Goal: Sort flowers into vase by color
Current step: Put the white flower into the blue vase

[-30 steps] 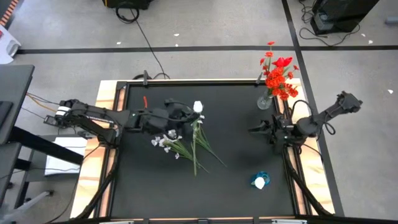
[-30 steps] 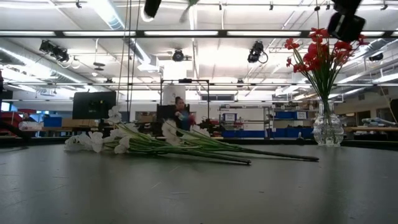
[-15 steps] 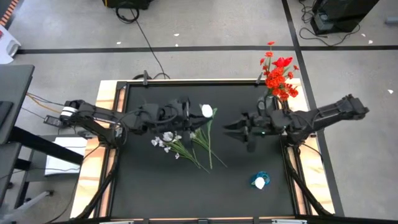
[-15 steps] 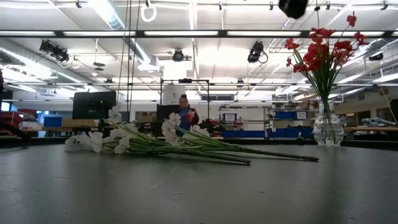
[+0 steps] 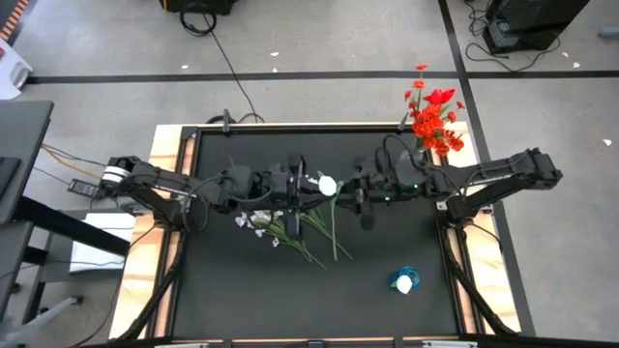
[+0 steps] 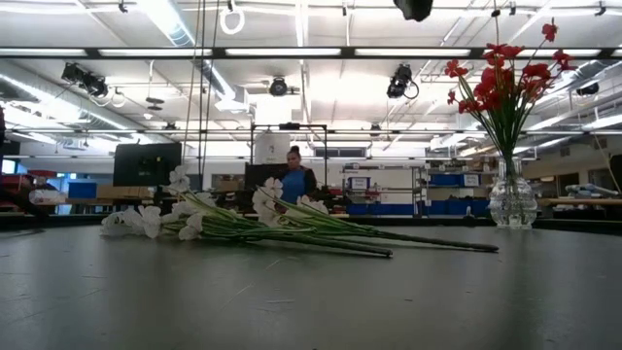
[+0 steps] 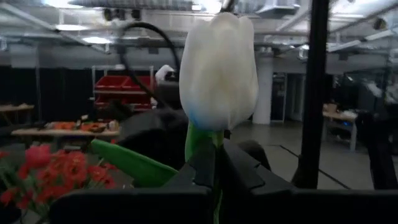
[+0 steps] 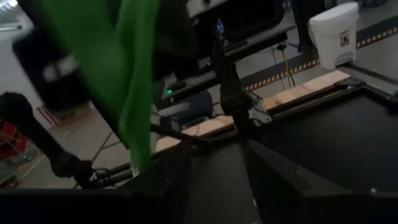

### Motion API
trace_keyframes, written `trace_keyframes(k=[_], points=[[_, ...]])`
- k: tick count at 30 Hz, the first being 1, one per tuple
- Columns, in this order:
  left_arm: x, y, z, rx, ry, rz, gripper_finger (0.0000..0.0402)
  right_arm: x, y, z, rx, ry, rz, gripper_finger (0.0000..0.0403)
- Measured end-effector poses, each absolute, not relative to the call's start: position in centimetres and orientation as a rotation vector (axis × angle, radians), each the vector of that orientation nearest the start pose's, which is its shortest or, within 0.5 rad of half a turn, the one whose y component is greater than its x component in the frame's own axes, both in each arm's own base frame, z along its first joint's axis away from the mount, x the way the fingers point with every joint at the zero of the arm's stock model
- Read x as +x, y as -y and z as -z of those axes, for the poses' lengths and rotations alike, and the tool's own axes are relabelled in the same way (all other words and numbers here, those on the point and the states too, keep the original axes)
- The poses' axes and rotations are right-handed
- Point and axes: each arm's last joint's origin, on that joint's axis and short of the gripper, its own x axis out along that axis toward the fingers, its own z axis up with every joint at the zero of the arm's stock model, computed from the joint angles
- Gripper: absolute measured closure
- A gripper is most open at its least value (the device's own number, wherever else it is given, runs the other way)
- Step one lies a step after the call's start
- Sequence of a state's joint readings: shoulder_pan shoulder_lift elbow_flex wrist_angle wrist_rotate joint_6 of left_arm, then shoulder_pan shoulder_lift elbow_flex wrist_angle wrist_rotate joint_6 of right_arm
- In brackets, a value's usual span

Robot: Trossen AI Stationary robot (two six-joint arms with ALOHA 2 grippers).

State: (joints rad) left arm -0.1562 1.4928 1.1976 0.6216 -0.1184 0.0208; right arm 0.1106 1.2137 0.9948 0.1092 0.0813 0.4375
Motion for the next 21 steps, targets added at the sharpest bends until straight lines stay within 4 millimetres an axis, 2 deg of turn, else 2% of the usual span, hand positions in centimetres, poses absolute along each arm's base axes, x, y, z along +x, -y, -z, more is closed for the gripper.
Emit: trace_keyframes(k=[7,11,17,21], points=[[34.5,5.0,-37.9,0.004,0.333,0.038,0.0385,28.9,-2.3,-34.7,0.419,-0.155,-0.043,0.0257],[34.5,5.0,-37.8,0.005,0.329,0.038,0.0385,28.8,-2.3,-34.4,0.396,-0.199,-0.050,0.0282],[33.8,4.9,-38.6,0.032,0.340,0.033,0.0385,26.5,-1.6,-35.7,0.387,-0.193,0.002,0.0286],[33.5,4.7,-38.8,0.056,0.337,0.023,0.0385,24.8,-1.0,-37.0,0.418,-0.172,-0.092,0.0261]])
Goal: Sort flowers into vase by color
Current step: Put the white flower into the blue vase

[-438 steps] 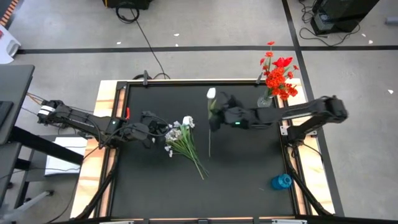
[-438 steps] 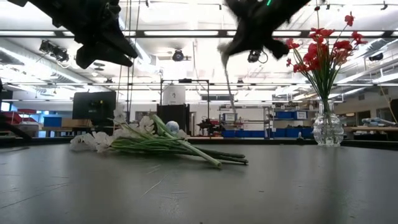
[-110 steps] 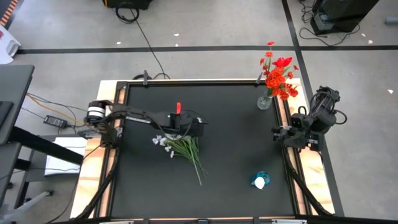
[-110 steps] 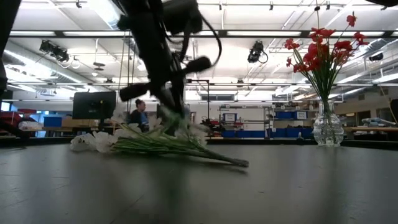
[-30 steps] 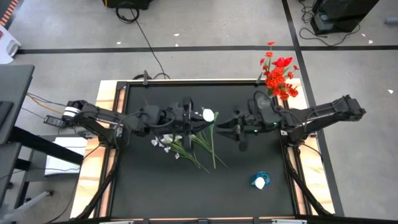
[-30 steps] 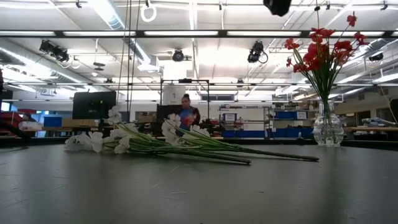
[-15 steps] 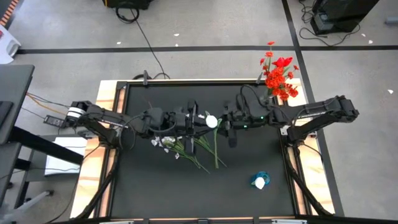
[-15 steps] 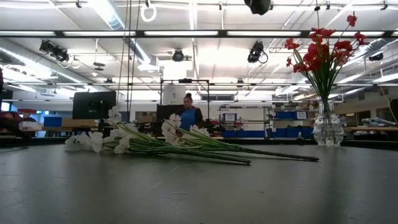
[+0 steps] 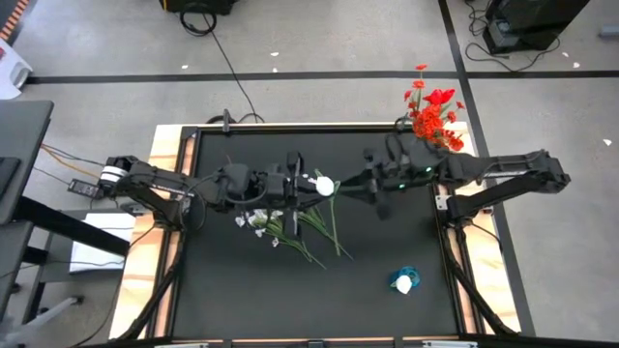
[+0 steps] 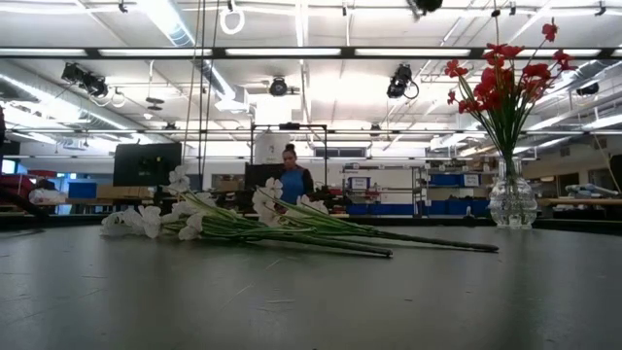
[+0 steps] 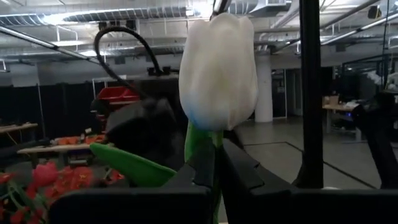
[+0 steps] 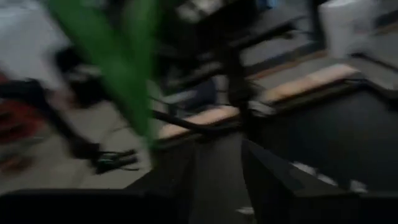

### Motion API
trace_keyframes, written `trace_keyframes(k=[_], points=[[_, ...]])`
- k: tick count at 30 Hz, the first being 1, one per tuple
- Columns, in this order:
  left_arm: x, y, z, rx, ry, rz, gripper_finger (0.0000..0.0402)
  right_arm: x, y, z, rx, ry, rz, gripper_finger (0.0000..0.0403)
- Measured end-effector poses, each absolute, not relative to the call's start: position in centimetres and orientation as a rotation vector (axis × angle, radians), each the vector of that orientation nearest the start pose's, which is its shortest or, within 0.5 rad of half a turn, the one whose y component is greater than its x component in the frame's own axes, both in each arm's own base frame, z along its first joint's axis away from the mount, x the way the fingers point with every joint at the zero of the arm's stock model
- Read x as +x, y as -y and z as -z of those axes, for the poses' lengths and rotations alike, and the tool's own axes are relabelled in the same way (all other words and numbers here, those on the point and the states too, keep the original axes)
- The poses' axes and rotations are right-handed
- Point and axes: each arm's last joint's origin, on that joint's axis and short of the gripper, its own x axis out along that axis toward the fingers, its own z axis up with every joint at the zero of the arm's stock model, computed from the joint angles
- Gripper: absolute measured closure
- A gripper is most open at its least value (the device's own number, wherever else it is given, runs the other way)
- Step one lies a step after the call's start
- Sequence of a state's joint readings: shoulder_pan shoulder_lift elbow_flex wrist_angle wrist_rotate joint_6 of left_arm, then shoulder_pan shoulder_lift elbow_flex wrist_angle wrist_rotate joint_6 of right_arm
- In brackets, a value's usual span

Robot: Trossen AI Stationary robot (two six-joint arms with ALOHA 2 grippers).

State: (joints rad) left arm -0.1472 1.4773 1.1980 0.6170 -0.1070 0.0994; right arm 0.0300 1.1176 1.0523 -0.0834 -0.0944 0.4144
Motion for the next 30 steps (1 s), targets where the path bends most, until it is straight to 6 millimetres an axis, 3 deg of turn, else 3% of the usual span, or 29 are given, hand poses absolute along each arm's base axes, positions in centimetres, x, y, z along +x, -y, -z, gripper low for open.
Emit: trace_keyframes(k=[6,16,21,26,30], points=[[33.6,4.0,-38.8,0.060,0.336,0.003,0.0385,24.8,-1.2,-37.6,0.464,-0.158,-0.256,0.0224],[33.7,3.8,-38.7,0.062,0.323,-0.003,0.0385,27.5,-1.3,-36.6,0.420,-0.090,-0.167,0.0214],[33.7,3.8,-38.7,0.063,0.318,-0.002,0.0385,27.6,-1.4,-36.5,0.412,-0.092,-0.196,0.0264],[33.8,3.6,-38.4,0.064,0.283,-0.007,0.0385,27.7,-1.5,-36.4,0.368,-0.094,-0.205,0.0371],[33.8,3.5,-38.2,0.061,0.266,-0.019,0.0380,27.6,-1.5,-36.3,0.346,-0.099,-0.148,0.0386]])
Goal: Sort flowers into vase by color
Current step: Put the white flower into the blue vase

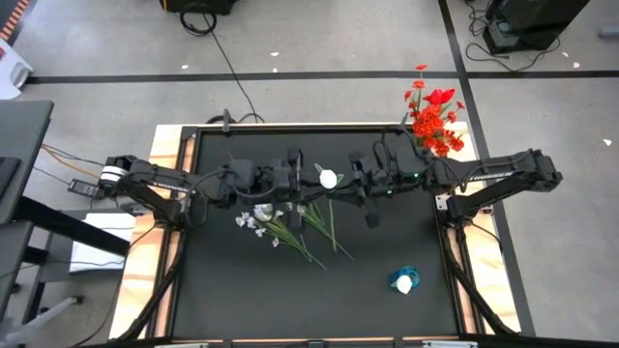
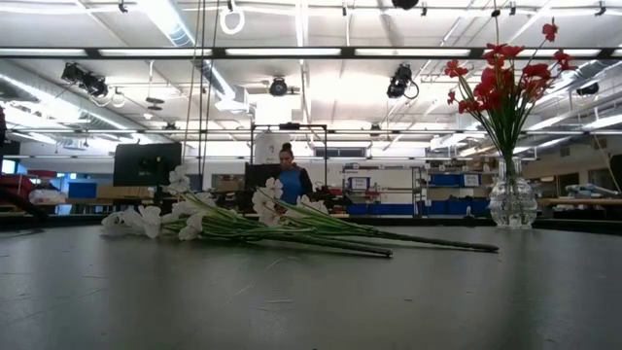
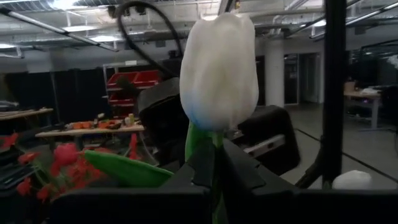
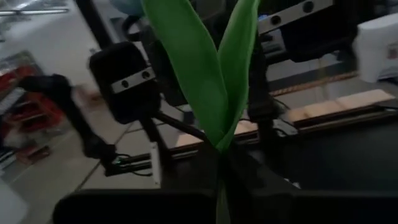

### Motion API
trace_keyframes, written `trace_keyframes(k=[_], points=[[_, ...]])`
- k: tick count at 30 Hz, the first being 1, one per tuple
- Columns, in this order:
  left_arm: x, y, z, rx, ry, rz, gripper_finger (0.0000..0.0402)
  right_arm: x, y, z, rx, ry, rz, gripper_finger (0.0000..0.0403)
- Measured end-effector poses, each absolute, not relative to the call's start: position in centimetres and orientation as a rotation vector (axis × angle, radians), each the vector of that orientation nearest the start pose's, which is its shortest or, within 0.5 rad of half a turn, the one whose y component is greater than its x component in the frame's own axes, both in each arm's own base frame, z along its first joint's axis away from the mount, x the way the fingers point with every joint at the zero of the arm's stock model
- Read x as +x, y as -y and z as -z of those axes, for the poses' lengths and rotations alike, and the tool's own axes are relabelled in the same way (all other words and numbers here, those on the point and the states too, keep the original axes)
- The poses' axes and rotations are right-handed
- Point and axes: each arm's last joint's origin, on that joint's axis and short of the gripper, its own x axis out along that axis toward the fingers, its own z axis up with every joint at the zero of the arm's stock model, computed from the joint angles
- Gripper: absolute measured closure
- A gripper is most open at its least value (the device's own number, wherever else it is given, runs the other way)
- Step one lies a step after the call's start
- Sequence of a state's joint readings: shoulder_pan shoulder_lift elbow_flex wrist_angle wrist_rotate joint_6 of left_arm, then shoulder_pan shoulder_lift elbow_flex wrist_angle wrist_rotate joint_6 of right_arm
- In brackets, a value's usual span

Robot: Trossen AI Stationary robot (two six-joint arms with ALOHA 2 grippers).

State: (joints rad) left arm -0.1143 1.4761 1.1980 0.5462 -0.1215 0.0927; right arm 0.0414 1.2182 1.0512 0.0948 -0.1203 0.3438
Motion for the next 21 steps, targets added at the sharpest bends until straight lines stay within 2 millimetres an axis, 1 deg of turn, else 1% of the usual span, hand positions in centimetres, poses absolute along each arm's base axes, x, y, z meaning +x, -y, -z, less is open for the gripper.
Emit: trace_keyframes(k=[4,7,11,14,18,21], points=[[33.9,3.3,-37.9,0.045,0.231,-0.098,0.0348,26.7,-1.7,-35.8,0.303,-0.174,-0.033,0.0392],[33.3,3.2,-38.0,-0.034,0.187,-0.141,0.0315,25.2,-2.0,-36.0,0.262,-0.218,0.066,0.0392],[32.6,2.7,-37.8,-0.140,0.091,-0.167,0.0276,22.0,-2.4,-37.1,0.197,-0.227,0.171,0.0392],[32.4,2.6,-37.0,-0.191,-0.004,-0.180,0.0257,19.3,-2.6,-38.1,0.164,-0.205,0.205,0.0393],[32.3,2.5,-36.2,-0.268,-0.071,-0.195,0.0252,15.4,-3.0,-38.9,0.124,-0.205,0.195,0.0393],[32.3,2.8,-35.9,-0.288,-0.095,-0.212,0.0255,12.6,-3.1,-38.8,0.137,-0.179,0.198,0.0393]])
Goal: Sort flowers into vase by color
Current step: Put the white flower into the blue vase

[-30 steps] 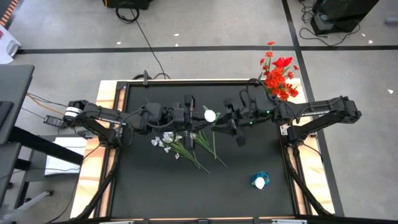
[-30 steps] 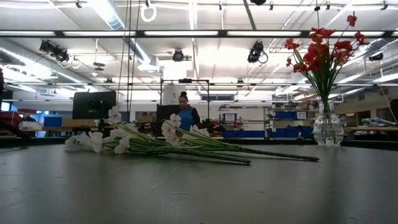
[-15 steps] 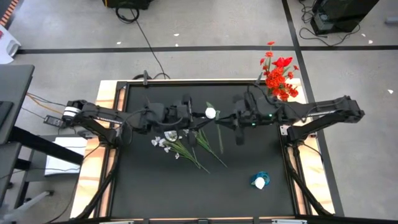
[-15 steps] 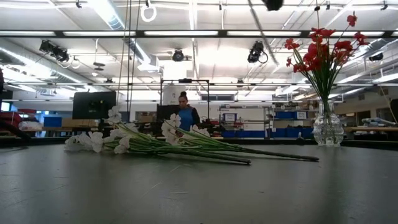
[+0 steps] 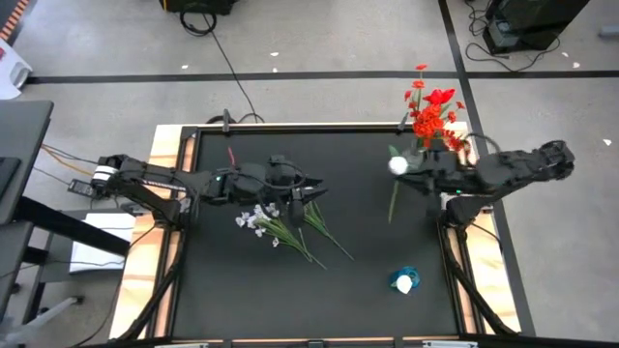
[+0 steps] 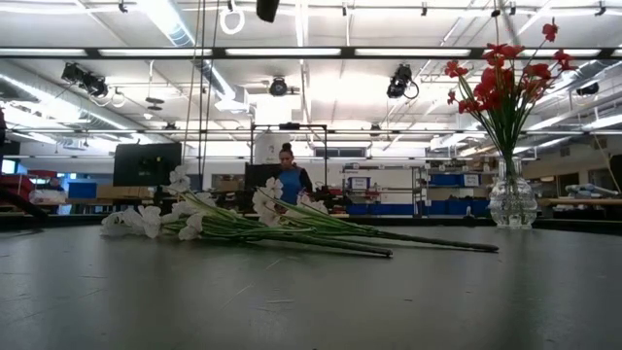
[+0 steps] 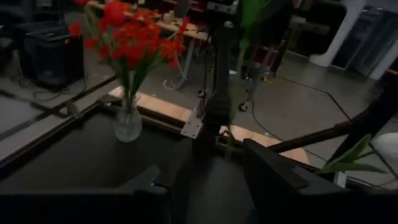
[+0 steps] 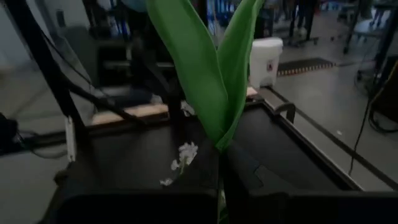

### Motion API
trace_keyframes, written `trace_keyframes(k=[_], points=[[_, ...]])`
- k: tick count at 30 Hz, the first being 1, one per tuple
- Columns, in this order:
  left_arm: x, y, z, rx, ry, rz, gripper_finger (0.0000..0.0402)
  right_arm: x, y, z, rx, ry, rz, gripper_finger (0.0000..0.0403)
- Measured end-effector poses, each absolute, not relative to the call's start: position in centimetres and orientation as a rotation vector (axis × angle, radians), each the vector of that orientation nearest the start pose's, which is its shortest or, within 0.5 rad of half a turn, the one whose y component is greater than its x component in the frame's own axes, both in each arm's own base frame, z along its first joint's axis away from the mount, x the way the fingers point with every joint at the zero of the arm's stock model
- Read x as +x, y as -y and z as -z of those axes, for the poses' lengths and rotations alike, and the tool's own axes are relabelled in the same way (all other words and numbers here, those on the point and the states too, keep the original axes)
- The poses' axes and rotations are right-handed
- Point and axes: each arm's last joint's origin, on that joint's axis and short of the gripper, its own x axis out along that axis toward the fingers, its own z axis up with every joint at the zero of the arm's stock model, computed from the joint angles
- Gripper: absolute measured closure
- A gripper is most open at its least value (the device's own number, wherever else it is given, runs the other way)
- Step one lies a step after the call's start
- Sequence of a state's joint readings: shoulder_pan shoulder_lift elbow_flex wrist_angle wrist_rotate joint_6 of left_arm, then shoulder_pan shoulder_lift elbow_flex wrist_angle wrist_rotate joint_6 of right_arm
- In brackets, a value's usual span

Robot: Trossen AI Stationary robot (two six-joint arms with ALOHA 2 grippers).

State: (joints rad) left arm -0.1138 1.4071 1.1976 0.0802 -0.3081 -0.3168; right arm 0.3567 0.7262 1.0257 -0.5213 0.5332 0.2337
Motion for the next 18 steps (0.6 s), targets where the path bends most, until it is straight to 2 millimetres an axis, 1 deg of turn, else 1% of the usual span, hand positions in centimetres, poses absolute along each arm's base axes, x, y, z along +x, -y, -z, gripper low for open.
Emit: trace_keyframes(k=[2,4,7,10,13,18], points=[[32.1,3.1,-35.8,-0.305,-0.102,-0.265,0.0259,11.2,-3.3,-38.0,0.155,-0.166,0.176,0.0393],[32.0,3.2,-35.4,-0.325,-0.121,-0.341,0.0263,10.2,-3.5,-37.0,0.188,-0.161,0.145,0.0393],[31.6,3.4,-34.5,-0.375,-0.175,-0.444,0.0270,9.3,-4.0,-35.0,0.232,-0.185,0.069,0.0393],[31.2,3.3,-33.5,-0.452,-0.251,-0.508,0.0277,8.6,-4.5,-34.0,0.267,-0.198,-0.009,0.0393],[30.8,3.5,-32.8,-0.507,-0.296,-0.544,0.0282,8.1,-4.9,-34.1,0.286,-0.186,-0.083,0.0393],[30.8,4.2,-32.6,-0.518,-0.309,-0.536,0.0285,7.7,-5.7,-34.7,0.324,-0.149,-0.179,0.0393]])
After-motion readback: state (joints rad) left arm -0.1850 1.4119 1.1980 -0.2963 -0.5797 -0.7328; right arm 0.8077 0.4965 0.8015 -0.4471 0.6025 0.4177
